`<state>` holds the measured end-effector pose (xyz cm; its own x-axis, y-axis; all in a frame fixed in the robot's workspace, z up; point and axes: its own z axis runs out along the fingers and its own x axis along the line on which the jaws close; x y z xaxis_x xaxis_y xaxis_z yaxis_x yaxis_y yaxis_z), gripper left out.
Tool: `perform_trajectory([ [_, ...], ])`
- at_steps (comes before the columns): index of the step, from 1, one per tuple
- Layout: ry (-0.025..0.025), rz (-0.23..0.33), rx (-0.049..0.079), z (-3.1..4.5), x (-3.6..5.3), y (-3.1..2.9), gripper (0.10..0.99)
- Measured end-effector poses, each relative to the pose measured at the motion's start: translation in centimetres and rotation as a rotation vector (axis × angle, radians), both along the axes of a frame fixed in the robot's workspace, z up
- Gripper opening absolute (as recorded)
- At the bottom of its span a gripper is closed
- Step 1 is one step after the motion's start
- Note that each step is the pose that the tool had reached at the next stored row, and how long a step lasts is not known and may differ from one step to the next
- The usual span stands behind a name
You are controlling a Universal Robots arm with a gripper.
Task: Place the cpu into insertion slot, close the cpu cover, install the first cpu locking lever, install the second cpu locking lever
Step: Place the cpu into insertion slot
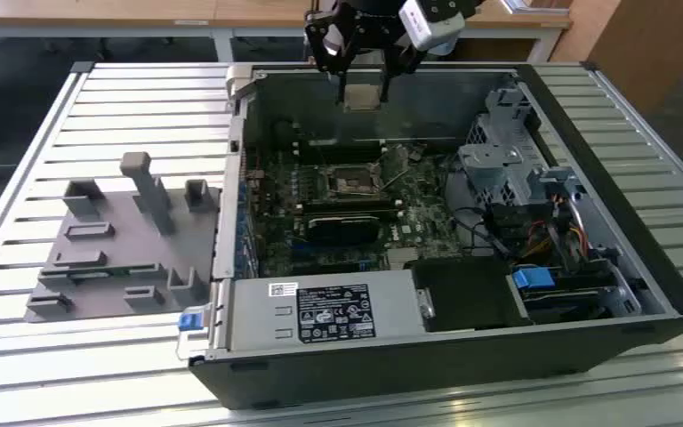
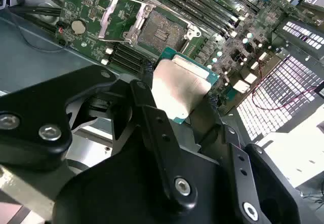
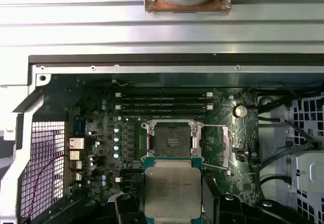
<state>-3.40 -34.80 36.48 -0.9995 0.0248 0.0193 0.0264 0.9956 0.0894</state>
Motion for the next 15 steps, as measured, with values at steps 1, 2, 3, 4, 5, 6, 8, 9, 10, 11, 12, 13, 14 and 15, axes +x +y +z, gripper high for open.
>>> perform_trajectory([
  [1,-0.0001,0.000,0.000,0.00,0.00,0.00,0.537],
  [2,0.0000,0.000,0.000,0.00,0.00,0.00,0.537],
  [3,0.0000,0.000,0.000,0.00,0.00,0.00,0.537],
  [4,0.0000,0.000,0.000,0.00,0.00,0.00,0.537],
  [5,0.0000,0.000,0.000,0.00,0.00,0.00,0.537],
  [6,0.0001,-0.002,0.000,0.00,0.00,0.00,0.537],
  [8,0.0000,-0.008,0.000,0.00,0.01,0.00,0.537],
  [9,0.0000,-0.013,0.000,0.00,0.00,0.00,0.537],
  [10,0.0000,-0.017,0.000,0.00,0.00,0.00,0.537],
  [11,0.0000,-0.022,0.000,0.00,0.00,0.00,0.537],
  [12,0.0000,-0.026,0.000,0.00,0.00,0.00,0.537],
  [13,0.0000,-0.031,0.000,0.00,0.00,0.00,0.537],
  [14,0.0000,-0.036,0.000,0.00,0.00,0.00,0.537],
  [15,0.0000,-0.042,0.000,0.00,0.00,0.00,0.537],
])
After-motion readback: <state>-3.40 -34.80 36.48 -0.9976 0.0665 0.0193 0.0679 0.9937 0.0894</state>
